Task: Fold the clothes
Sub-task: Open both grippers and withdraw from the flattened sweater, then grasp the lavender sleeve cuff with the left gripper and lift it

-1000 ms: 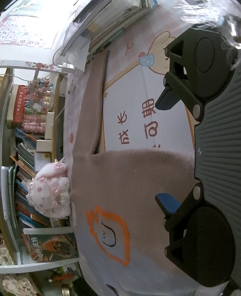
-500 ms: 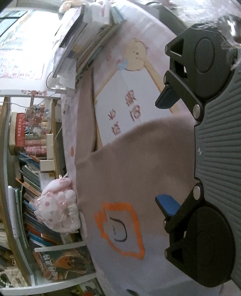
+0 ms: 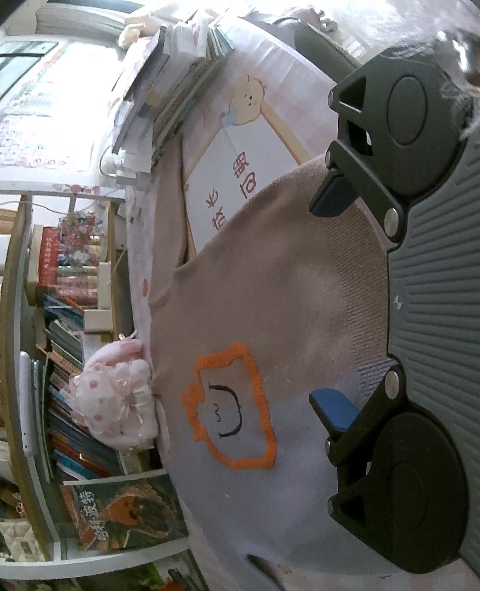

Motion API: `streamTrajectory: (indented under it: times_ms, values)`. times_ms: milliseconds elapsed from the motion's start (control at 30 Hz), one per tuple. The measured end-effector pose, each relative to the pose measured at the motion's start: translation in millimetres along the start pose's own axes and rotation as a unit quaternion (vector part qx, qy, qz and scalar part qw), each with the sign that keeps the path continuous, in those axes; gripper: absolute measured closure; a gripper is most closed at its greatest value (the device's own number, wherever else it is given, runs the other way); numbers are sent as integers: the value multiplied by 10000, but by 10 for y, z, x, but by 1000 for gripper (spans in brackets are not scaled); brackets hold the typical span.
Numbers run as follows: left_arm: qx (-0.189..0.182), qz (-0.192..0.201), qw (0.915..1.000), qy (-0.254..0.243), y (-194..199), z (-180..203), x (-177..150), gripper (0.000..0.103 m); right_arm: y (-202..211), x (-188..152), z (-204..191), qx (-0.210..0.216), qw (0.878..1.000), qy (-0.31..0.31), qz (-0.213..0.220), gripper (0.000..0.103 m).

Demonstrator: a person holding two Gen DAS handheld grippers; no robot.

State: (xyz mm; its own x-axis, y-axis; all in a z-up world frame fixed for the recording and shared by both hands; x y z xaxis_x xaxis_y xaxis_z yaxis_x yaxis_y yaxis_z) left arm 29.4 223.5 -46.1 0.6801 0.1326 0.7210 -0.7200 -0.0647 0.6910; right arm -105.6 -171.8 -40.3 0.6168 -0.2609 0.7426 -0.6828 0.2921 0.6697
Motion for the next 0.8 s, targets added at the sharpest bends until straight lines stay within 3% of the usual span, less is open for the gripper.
streamTrajectory:
  times_ms: [167,333,500,667,800]
  values:
    - [-6,79,9971,756,-137,-296,98,10,48,3,-6,-141,9999,-46,27,3]
    - [113,118,9941,1071,-221,-458,127,11,99,8,-24,-222,9997,33,57,3]
    - [168,71,9878,1545,-272,-622,117,27,144,5,-39,-279,9995,126,77,3]
    - [183,13,9809,1935,-316,-710,50,33,168,-8,-38,-316,9994,133,66,3]
    - [-94,35,9812,1926,-367,-619,73,38,180,-12,-39,-325,9994,145,52,3]
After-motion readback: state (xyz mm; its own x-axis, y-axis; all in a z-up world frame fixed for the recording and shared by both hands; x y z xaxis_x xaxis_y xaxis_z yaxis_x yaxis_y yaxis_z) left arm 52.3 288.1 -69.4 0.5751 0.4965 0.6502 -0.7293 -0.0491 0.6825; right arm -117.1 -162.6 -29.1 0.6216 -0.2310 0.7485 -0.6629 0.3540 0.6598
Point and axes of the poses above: each gripper's, at about its wrist camera, not at the fingertips, and y roughly against the way its jaws point, z to its right, x to its top, the point moved 4 cm from there along -y, roughly the way its jaws point, and after that the axes turned 3 degrees about -z, right-handed, at the moved point
